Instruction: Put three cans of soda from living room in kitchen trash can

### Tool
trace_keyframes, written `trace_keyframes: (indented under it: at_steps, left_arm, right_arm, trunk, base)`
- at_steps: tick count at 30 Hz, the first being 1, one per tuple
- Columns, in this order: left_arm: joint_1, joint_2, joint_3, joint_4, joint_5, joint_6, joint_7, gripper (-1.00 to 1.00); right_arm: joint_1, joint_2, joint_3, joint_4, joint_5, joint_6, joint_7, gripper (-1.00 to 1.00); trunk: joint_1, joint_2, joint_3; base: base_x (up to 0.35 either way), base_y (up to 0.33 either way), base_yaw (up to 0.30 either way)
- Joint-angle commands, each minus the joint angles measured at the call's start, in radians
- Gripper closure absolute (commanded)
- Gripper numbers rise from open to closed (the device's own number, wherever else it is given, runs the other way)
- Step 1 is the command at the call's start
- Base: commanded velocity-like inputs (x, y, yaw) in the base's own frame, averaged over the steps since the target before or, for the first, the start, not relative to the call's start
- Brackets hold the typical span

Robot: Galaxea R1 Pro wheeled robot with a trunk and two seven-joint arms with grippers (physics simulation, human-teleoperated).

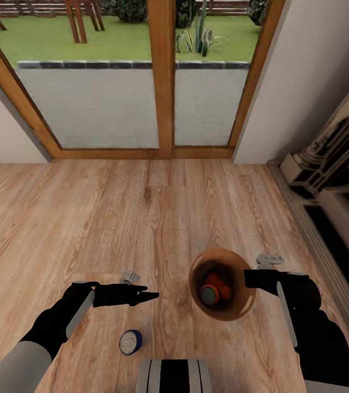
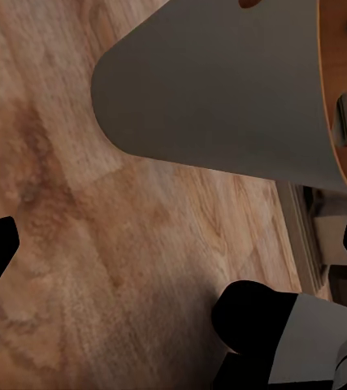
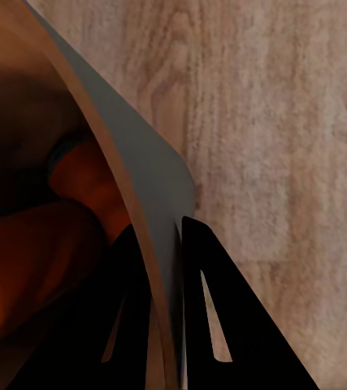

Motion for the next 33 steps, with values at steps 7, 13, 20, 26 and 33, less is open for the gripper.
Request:
trace_keyframes:
  at_steps: [7,13,20,26,33]
  left_arm:
    - [-0.002,0.015,0.027,0.006,-0.004,-0.004,-0.026,-1.00]
    - [-0.001,0.017,0.061,-0.028,0.005,0.013,-0.048,-1.00]
    - [-0.001,0.042,0.100,-0.015,0.041,-0.017,-0.065,-1.00]
    - [-0.001,0.050,0.128,-0.019,0.041,-0.047,-0.099,-1.00]
    - [0.000,0.050,0.127,-0.031,0.040,-0.046,-0.138,-1.00]
  right_arm:
    - [0.000,0.003,-0.005,0.000,0.044,0.002,0.003,1.00]
    - [0.000,-0.001,-0.007,0.000,0.119,0.002,0.006,1.00]
    - [0.000,0.017,-0.008,0.000,0.186,0.002,0.007,1.00]
    - [0.000,0.018,-0.008,0.000,0.202,0.002,0.007,1.00]
    - [0.000,0.018,-0.008,0.000,0.225,0.002,0.007,1.00]
  trunk:
    - [0.000,0.000,0.000]
    - [0.000,0.000,0.000]
    - [0.000,0.000,0.000]
    - [0.000,0.000,0.000]
    - [0.000,0.000,0.000]
  base:
    - [0.000,0.000,0.000]
    - [0.000,0.000,0.000]
    - [0.000,0.000,0.000]
    - [0.000,0.000,0.000]
    - [0.000,0.000,0.000]
